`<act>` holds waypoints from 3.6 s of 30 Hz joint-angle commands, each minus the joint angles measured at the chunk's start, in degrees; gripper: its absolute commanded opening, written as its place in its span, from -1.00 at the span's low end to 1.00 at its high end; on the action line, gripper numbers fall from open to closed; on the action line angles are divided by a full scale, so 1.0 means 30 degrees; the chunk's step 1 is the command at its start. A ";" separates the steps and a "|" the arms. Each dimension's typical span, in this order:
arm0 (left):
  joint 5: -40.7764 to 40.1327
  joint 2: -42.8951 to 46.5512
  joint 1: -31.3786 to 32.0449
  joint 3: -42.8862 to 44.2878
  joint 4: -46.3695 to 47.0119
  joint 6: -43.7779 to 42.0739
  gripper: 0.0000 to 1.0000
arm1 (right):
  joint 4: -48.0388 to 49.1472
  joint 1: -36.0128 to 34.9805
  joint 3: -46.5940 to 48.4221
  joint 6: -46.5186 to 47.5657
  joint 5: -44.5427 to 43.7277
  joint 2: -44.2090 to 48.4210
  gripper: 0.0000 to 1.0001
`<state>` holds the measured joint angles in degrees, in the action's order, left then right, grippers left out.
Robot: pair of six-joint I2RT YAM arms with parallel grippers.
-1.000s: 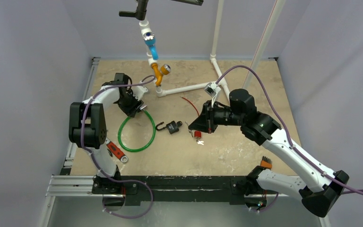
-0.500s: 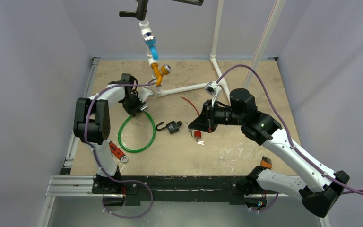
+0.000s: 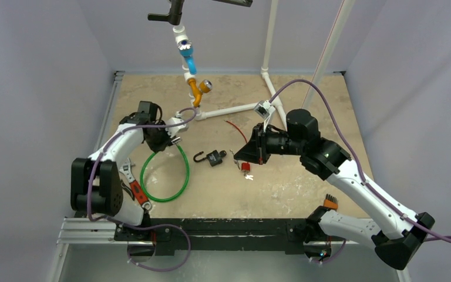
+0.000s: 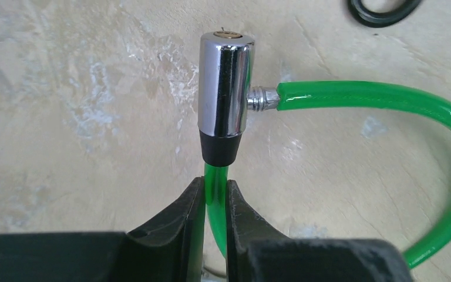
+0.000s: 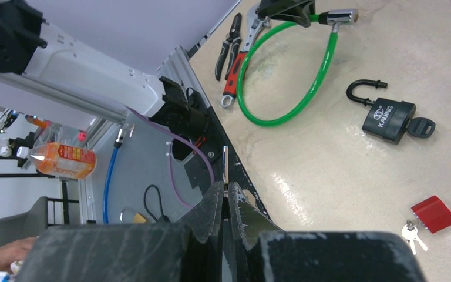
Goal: Unlock with the key
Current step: Pick up the lock from the center of the board, then unlock the lock.
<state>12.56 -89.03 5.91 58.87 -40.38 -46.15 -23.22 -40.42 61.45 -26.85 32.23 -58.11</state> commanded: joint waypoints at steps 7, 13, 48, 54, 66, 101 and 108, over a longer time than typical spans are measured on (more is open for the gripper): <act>0.4290 0.9045 -0.0032 -0.1412 -0.2092 -0.1913 -1.00 | 0.0070 0.0060 0.1269 0.1023 0.0636 0.0247 -1.00; 0.7338 1.4027 0.1723 -0.0254 -0.2970 -0.5456 -1.00 | -0.1058 0.0064 0.2440 0.2297 0.1693 -0.0155 -1.00; 0.6276 1.6699 0.8196 -0.3114 0.1778 -1.2804 -1.00 | -0.2986 -0.3799 0.2905 0.3448 0.2190 -0.3532 -1.00; 0.5966 1.6965 0.8196 -0.3435 0.2022 -1.2820 -1.00 | -0.2116 -0.3798 0.2851 0.3046 0.2251 -0.4484 -1.00; 0.6004 1.7786 0.8213 -0.4695 0.2380 -1.3891 -1.00 | -0.1081 -0.3781 0.2778 0.2673 0.2763 -0.5730 -1.00; 0.6390 1.8260 0.8225 -0.4917 0.2220 -1.4506 -1.00 | -0.0660 -0.3781 0.2990 0.2798 0.1444 -0.6324 -1.00; 0.6449 1.8252 0.8254 -0.4938 0.1996 -1.4808 -1.00 | -0.0704 -0.3781 0.3262 0.2811 0.0616 -0.6569 -1.00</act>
<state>29.43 -34.96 30.20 44.12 -37.04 -88.33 -27.35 -51.70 69.76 -18.44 36.71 -77.43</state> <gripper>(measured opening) 0.131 0.009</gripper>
